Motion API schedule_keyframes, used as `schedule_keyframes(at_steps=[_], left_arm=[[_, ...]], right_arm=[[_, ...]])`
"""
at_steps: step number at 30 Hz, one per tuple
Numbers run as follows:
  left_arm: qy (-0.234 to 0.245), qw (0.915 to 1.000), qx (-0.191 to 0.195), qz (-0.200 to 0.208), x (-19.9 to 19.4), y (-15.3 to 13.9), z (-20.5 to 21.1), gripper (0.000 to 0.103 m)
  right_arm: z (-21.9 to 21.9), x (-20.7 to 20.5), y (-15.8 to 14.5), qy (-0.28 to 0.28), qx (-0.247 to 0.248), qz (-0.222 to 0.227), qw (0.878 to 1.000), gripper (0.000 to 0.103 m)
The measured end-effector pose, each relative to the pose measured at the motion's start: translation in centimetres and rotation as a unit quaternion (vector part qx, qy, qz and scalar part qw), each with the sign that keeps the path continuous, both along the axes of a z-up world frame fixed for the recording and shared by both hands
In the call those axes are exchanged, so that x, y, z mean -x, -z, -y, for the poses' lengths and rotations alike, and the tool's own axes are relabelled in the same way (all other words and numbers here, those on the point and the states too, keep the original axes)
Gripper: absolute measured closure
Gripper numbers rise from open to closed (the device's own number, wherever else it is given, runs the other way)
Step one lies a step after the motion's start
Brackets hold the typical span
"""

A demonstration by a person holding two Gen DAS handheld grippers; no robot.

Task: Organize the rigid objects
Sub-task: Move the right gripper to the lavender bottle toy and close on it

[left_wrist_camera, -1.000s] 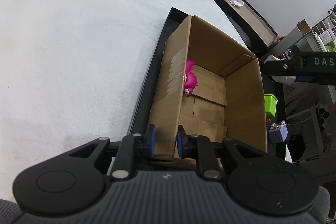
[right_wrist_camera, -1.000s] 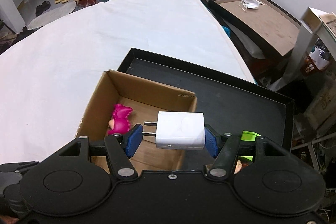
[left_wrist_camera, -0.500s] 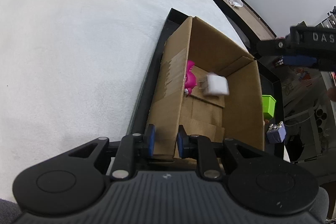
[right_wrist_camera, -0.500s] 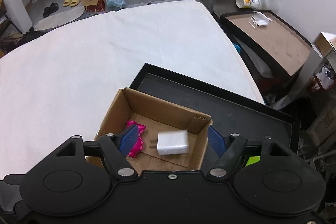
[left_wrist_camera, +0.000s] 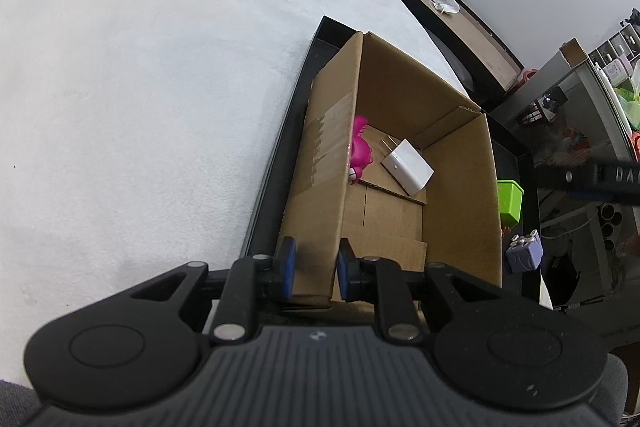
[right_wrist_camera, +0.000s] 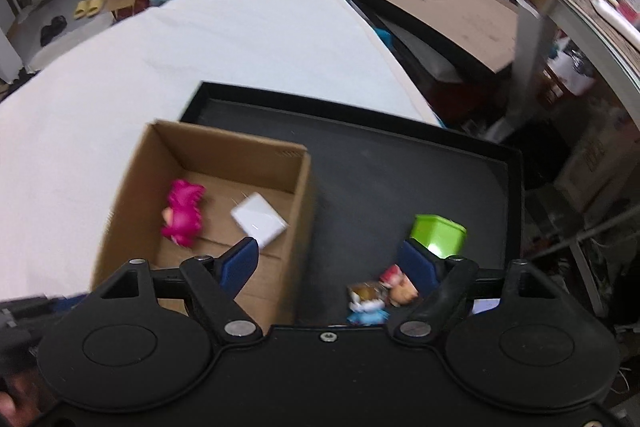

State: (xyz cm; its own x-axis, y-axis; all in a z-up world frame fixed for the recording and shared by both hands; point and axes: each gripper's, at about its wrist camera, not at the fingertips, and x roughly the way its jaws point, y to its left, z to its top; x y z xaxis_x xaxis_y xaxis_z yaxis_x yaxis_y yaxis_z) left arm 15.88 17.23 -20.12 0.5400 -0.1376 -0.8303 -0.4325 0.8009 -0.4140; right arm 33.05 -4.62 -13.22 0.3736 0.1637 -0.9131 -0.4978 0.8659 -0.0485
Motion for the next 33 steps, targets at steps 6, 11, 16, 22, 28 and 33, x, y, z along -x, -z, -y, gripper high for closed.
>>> schedule_keyframes(at_steps=[6, 11, 16, 22, 28, 33], left_arm=[[0.0, 1.0, -0.004, -0.001, -0.1, -0.1, 0.1, 0.083], [-0.001, 1.0, -0.006, 0.001, 0.0, -0.2, 0.3, 0.084], [0.0, 0.9999, -0.01, 0.001, 0.1, -0.2, 0.4, 0.084], [-0.003, 0.9999, -0.014, -0.003, 0.0, -0.3, 0.6, 0.084], [-0.002, 0.9997, -0.023, -0.005, -0.1, -0.4, 0.8, 0.084], [0.0, 0.9995, -0.029, -0.007, -0.2, -0.4, 1.1, 0.084]], right_arm=[[2.3, -0.1, 0.9, 0.02, 0.003, -0.01, 1.0, 0.024], [4.1, -0.5, 1.2, 0.035, 0.005, -0.012, 0.999, 0.024], [6.3, -1.6, 1.3, 0.054, 0.002, -0.009, 0.998, 0.023], [9.5, -3.3, 1.6, 0.085, -0.004, -0.011, 0.996, 0.023], [11.9, -4.4, 2.7, 0.089, -0.003, -0.016, 0.996, 0.023], [13.1, -5.2, 3.6, 0.085, 0.011, -0.02, 0.996, 0.023]])
